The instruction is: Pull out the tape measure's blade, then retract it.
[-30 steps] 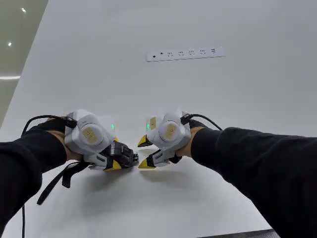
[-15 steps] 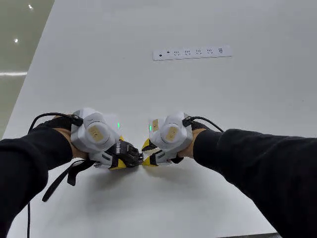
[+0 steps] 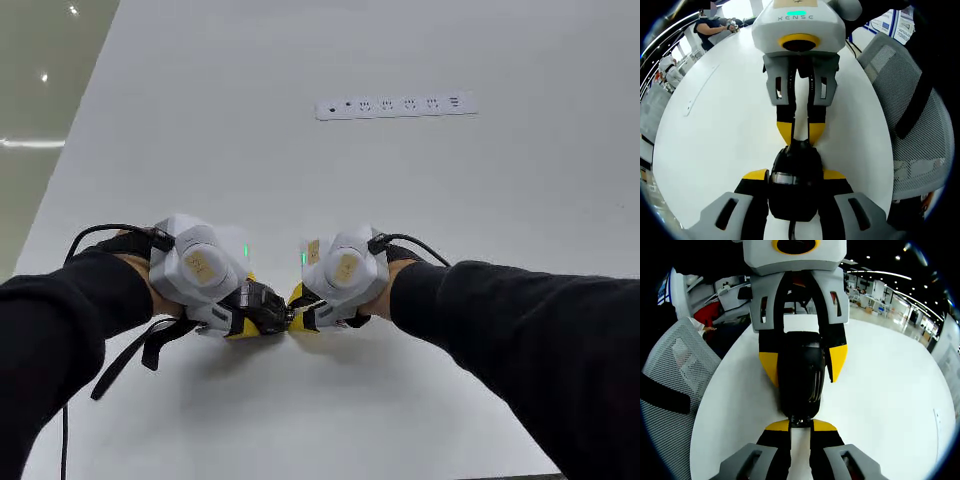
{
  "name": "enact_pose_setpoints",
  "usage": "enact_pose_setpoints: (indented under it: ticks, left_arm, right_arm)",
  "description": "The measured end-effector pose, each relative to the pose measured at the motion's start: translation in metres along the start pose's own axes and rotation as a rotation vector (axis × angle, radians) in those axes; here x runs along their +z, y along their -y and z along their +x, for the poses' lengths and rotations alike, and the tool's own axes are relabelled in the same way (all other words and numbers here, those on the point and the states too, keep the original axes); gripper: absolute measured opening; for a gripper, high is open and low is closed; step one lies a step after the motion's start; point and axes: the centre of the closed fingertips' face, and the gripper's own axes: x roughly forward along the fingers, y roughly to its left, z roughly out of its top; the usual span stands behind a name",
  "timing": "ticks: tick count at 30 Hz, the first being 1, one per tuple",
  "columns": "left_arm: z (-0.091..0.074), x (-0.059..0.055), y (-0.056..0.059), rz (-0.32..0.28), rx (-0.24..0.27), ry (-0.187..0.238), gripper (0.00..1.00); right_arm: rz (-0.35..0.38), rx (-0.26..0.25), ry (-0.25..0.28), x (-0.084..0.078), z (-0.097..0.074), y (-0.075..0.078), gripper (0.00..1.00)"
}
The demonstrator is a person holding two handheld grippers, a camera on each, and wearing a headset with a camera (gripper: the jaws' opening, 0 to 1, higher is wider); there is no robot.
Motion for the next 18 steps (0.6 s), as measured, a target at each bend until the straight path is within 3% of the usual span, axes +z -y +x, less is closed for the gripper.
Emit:
enact_pose_setpoints:
  ticks: [18]
  left_arm:
    - [-0.0004, -0.0019, -0.0010, 0.014, -0.008, -0.004, 0.32]
  right_arm:
    - [0.028, -0.008, -0.002, -0.0058, -0.0054, 0.0002, 0.07]
